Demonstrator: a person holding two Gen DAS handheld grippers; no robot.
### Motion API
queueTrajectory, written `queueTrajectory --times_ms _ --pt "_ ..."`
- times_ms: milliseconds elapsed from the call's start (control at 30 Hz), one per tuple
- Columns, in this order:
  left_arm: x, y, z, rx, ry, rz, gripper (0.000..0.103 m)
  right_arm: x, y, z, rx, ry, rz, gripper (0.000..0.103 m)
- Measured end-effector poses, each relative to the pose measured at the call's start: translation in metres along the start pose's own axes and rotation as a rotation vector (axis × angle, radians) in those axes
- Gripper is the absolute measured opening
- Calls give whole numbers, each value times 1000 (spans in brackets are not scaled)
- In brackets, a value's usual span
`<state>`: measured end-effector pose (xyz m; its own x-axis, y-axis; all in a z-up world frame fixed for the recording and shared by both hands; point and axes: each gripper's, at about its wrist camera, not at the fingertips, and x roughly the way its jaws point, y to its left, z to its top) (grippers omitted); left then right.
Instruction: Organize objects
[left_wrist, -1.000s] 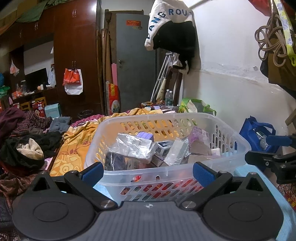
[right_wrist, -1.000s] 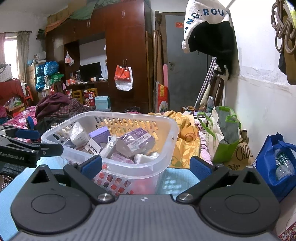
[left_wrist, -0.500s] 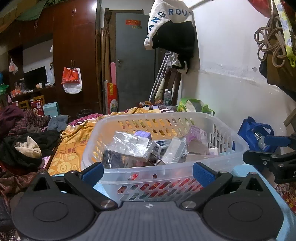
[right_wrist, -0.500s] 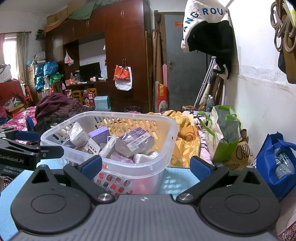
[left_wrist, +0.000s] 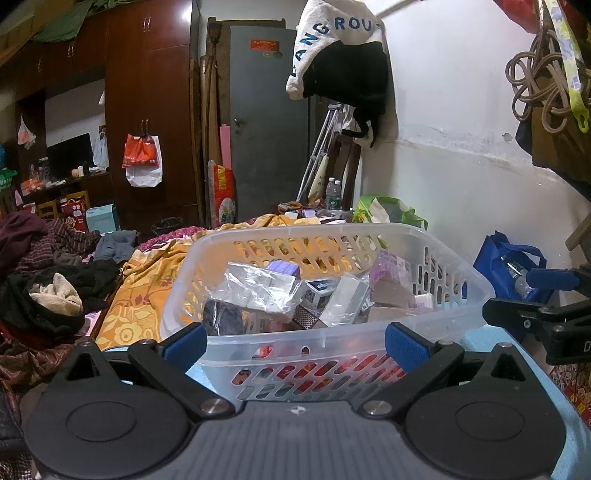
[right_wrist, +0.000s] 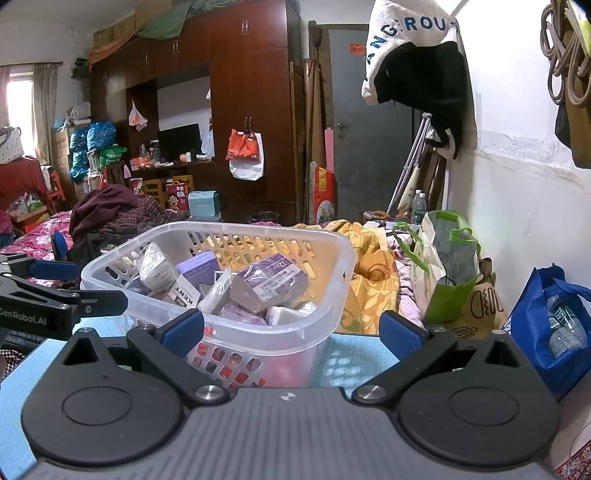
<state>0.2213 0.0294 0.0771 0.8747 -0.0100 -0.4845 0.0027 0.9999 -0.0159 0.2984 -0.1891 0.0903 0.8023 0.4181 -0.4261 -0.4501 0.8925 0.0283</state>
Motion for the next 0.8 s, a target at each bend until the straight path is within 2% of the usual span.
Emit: queueTrajectory --times_ms 600,800 --pt "0 -6 1 8 2 -10 103 0 0 0 -2 0 1 103" --pt "-4 -7 -2 8 -19 0 103 0 1 0 -1 2 0 103"
